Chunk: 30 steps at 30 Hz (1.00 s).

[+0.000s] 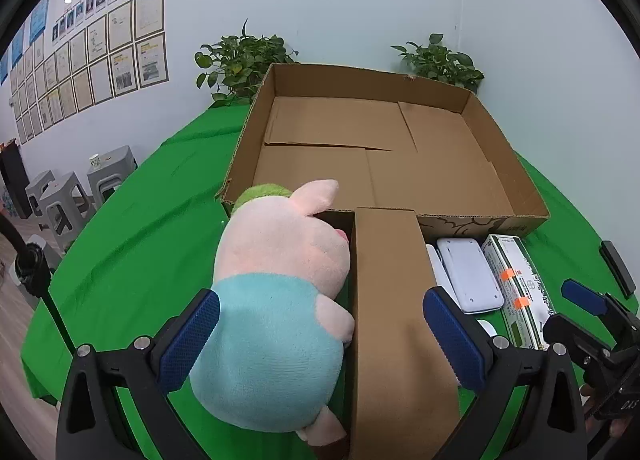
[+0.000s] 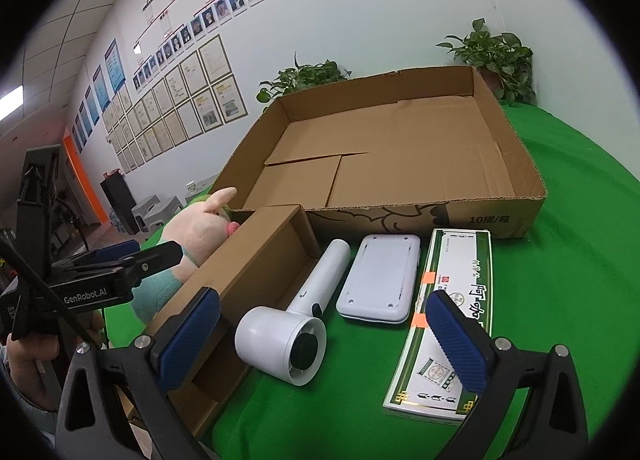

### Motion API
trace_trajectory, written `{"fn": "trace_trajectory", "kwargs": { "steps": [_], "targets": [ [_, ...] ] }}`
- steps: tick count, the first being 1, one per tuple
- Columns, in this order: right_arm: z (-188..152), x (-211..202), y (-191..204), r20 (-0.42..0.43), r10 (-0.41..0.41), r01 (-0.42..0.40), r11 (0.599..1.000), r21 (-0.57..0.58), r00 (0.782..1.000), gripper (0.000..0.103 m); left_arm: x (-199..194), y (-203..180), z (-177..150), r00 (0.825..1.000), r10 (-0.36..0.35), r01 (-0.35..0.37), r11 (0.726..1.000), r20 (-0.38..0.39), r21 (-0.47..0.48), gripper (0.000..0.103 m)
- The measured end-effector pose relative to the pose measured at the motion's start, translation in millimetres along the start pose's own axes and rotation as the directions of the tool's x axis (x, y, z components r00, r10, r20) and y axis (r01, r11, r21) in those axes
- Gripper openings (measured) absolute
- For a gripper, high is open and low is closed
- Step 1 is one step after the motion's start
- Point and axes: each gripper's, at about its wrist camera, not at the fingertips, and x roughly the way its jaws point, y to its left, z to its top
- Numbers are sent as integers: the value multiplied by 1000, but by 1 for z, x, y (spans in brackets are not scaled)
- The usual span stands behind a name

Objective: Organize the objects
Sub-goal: 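Grasp the pink-and-teal plush pig with the left gripper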

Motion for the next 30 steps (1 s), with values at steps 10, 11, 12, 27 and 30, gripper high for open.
{"fn": "trace_trajectory", "kwargs": {
  "steps": [10,11,12,27,30],
  "targets": [
    [-4,8,8,-23,-3,2,1000,-16,1000,102,2,12,-3,1000,-23,23,1000,-11,-17,103],
    [-4,8,8,-26,-6,6,1000,-16,1000,102,2,12,-3,1000,-26,26,999,-11,-20,103],
    [-4,9,8,-28,-8,8,1000,-16,1000,102,3,12,-3,1000,-29,29,999,-11,-22,103],
    [-2,8,19,-25,1,-2,999,-55,1000,102,0,31,-5,998,-64,63,997,-14,-55,103],
    [-1,8,25,-20,31,-33,997,-72,999,102,-1,39,-7,997,-75,73,995,-20,-61,103]
  ]
}}
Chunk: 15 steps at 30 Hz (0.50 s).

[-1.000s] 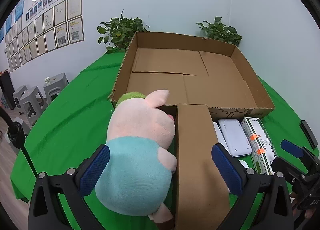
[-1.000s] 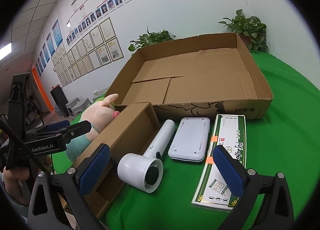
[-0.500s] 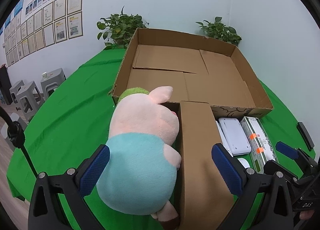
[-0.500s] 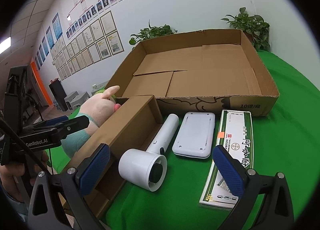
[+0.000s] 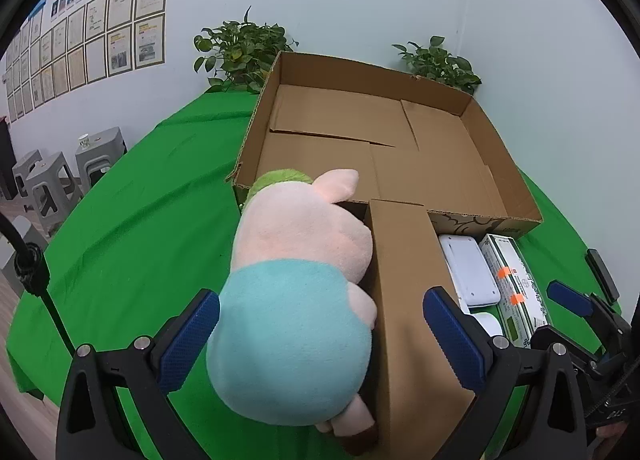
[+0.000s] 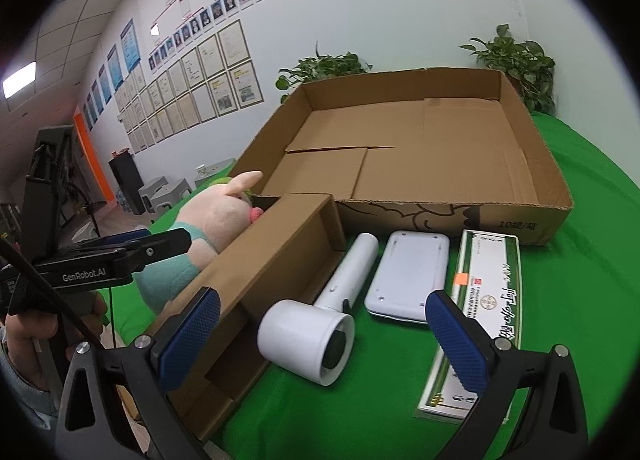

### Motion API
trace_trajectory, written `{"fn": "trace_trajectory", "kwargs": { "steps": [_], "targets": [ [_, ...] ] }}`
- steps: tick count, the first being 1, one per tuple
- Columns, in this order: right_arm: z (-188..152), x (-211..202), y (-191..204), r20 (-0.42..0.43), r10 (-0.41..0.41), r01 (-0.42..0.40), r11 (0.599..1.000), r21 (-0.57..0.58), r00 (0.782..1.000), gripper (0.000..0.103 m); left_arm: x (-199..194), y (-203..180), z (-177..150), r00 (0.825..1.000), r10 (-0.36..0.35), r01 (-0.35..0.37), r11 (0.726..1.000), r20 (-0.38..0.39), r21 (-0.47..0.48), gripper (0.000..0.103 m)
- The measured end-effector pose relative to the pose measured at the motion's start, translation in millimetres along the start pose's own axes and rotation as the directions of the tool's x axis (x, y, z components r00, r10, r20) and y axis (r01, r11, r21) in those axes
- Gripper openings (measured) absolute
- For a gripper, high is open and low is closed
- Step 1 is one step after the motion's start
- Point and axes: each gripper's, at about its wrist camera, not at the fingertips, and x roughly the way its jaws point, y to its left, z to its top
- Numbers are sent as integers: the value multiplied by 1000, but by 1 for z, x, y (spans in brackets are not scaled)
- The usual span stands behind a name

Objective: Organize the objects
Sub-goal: 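Grasp the pink-and-teal plush pig with the left gripper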

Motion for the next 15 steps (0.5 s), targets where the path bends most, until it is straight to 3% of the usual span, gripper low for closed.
{"fn": "trace_trajectory", "kwargs": {
  "steps": [5,9,15],
  "targets": [
    [3,-3,16,21,44,-42,995,-88,999,102,-3,19,-2,1000,-6,6,1000,-20,-15,103],
    [6,-10,33,34,124,-116,977,-179,992,102,0,32,-7,999,-21,20,1000,-41,-24,103],
    [11,-14,51,1,271,-264,939,-219,963,102,9,57,-21,993,-89,80,991,-81,-103,99]
  ]
}}
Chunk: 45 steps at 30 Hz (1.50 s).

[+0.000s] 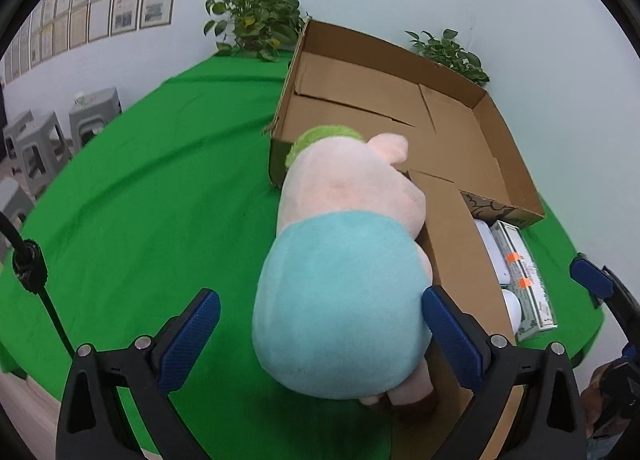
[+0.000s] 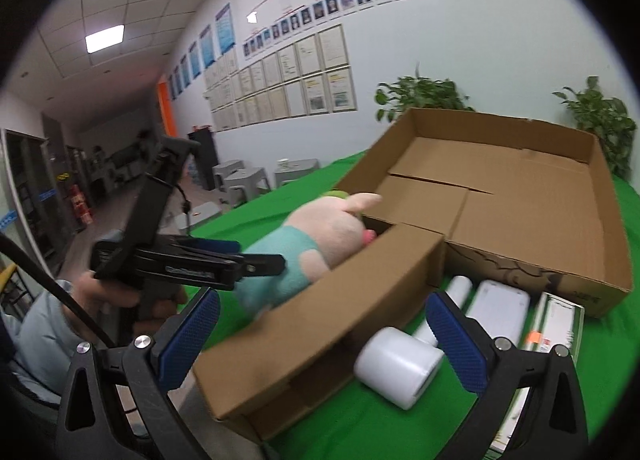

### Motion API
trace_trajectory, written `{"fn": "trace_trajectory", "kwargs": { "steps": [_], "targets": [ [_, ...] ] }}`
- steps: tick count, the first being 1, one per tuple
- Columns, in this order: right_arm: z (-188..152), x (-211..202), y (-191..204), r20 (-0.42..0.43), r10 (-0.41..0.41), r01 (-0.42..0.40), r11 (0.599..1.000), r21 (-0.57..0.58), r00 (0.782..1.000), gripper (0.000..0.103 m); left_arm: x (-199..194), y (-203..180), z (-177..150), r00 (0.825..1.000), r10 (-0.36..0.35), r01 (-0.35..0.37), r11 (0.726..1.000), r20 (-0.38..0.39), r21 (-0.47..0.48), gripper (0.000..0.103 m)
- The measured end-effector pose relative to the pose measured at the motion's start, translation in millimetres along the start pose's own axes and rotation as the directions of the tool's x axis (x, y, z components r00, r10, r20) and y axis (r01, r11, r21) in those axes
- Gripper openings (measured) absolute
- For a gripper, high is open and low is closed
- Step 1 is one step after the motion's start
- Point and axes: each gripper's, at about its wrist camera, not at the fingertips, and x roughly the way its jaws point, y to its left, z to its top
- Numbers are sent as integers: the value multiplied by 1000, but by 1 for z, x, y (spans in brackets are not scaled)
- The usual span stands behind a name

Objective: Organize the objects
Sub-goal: 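Grasp the pink-and-teal plush pig with the left gripper, then lift the plush pig with the left gripper and carry it over the large box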

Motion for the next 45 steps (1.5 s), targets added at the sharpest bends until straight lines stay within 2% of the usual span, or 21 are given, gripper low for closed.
{"fn": "trace_trajectory", "kwargs": {
  "steps": [1,3,5,12,17,22,27,31,33,37,39,40,41,42,45],
  "targets": [
    [2,1,1,-4,27,-27,1000,7,1000,102,1,3,-2,1000,-25,25,1000,-4,-9,97],
    [7,4,4,-13,88,-88,996,23,996,102,2,9,-7,997,-72,71,997,-11,-19,87],
    [12,7,5,-18,109,-109,994,27,994,102,3,12,-10,993,-116,115,993,-13,-19,82],
    [34,29,10,-50,184,-180,981,74,982,102,-5,10,-17,993,-120,120,992,-2,23,60],
    [48,49,17,-80,228,-220,971,98,970,102,-21,12,-23,993,-120,120,992,0,42,57],
    [57,80,26,-146,254,-236,963,130,956,102,-44,26,-33,996,-95,94,995,5,32,56],
    [60,116,43,-259,245,-216,967,137,934,102,-58,45,-46,995,-100,100,994,9,-32,56],
    [56,140,53,-359,262,-214,963,166,896,102,-65,56,-54,995,-97,98,993,20,-64,56],
    [56,146,54,-385,254,-201,964,172,887,103,-67,60,-56,994,-102,104,992,26,-77,55],
    [53,153,55,-434,212,-163,975,148,876,103,-68,63,-57,993,-110,112,990,35,-83,55],
    [48,160,56,-471,146,-102,988,118,870,103,-70,61,-57,993,-107,110,992,39,-65,54],
    [41,166,53,-503,107,-58,992,112,858,103,-70,60,-58,994,-105,107,993,37,-58,54],
    [37,172,49,-517,122,-55,988,142,847,102,-70,62,-60,994,-106,108,992,39,-59,54],
    [36,170,49,-505,110,-45,989,140,856,102,-70,63,-60,993,-109,111,992,40,-62,54],
    [35,166,55,-499,108,-50,991,128,860,96,-70,64,-61,992,-117,120,990,46,-73,52]
  ]
}}
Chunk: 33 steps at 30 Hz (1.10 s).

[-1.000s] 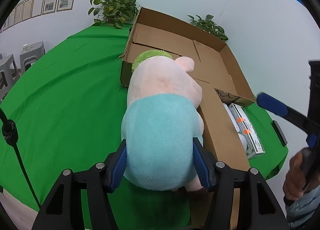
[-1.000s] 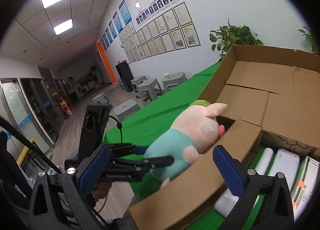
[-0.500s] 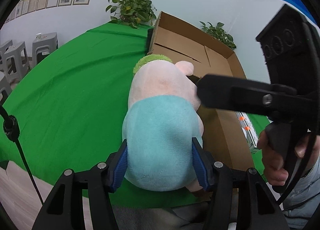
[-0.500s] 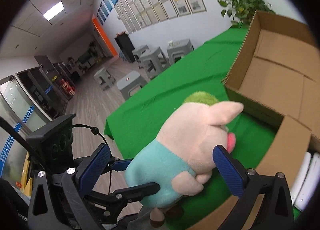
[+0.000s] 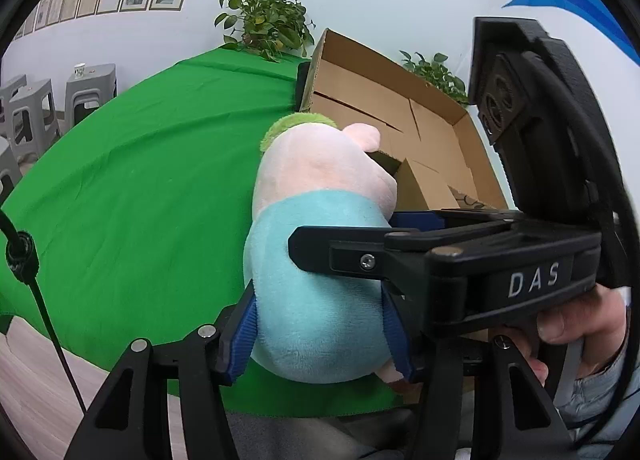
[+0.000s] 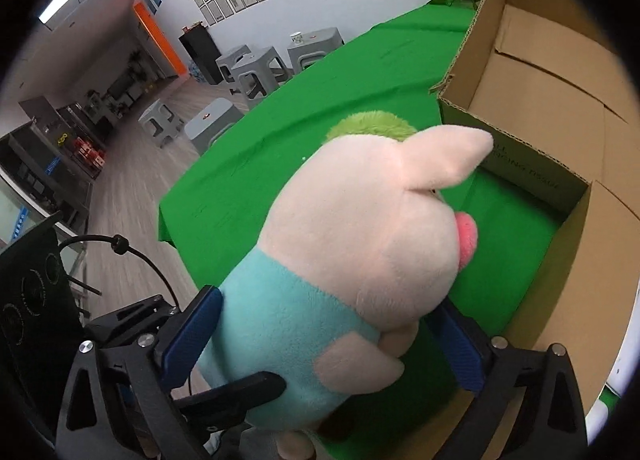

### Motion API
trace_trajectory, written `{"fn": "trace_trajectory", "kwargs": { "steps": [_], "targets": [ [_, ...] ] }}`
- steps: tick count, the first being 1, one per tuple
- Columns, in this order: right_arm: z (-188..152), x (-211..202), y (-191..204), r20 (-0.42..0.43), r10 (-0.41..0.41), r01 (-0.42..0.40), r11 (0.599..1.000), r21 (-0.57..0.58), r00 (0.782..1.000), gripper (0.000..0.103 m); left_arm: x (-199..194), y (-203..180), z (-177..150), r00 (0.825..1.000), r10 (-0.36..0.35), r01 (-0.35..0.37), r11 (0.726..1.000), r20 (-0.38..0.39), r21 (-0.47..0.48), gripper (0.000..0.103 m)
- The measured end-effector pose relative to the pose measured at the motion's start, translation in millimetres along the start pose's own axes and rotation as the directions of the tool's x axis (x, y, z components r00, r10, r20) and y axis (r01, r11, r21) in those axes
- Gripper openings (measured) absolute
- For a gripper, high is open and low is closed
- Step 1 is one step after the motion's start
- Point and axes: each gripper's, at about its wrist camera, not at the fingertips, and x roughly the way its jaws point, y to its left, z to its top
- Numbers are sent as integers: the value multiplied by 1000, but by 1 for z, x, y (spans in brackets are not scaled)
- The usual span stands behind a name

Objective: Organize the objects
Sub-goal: 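Lift the plush pig with the left gripper and carry it over the large box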

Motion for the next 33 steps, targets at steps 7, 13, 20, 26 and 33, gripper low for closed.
{"fn": "trace_trajectory", "kwargs": {
  "steps": [7,13,20,26,33],
  "targets": [
    [-4,-17,-6,51,29,-28,999,-20,998,74,-11,-12,4,999,38,-40,997,35,64,49],
    [7,-55,-6,215,53,-43,998,-52,975,69,-34,-44,32,989,43,-67,984,142,167,49],
    [41,-133,-21,450,-21,68,994,-89,893,69,-38,-115,103,953,-51,-55,940,298,338,49],
    [69,-178,-47,567,-95,156,986,-60,818,68,-20,-164,156,929,-127,-38,902,348,431,49],
    [94,-186,-84,592,-128,180,983,-29,796,68,22,-189,211,933,-149,-11,897,328,441,49]
  ]
}}
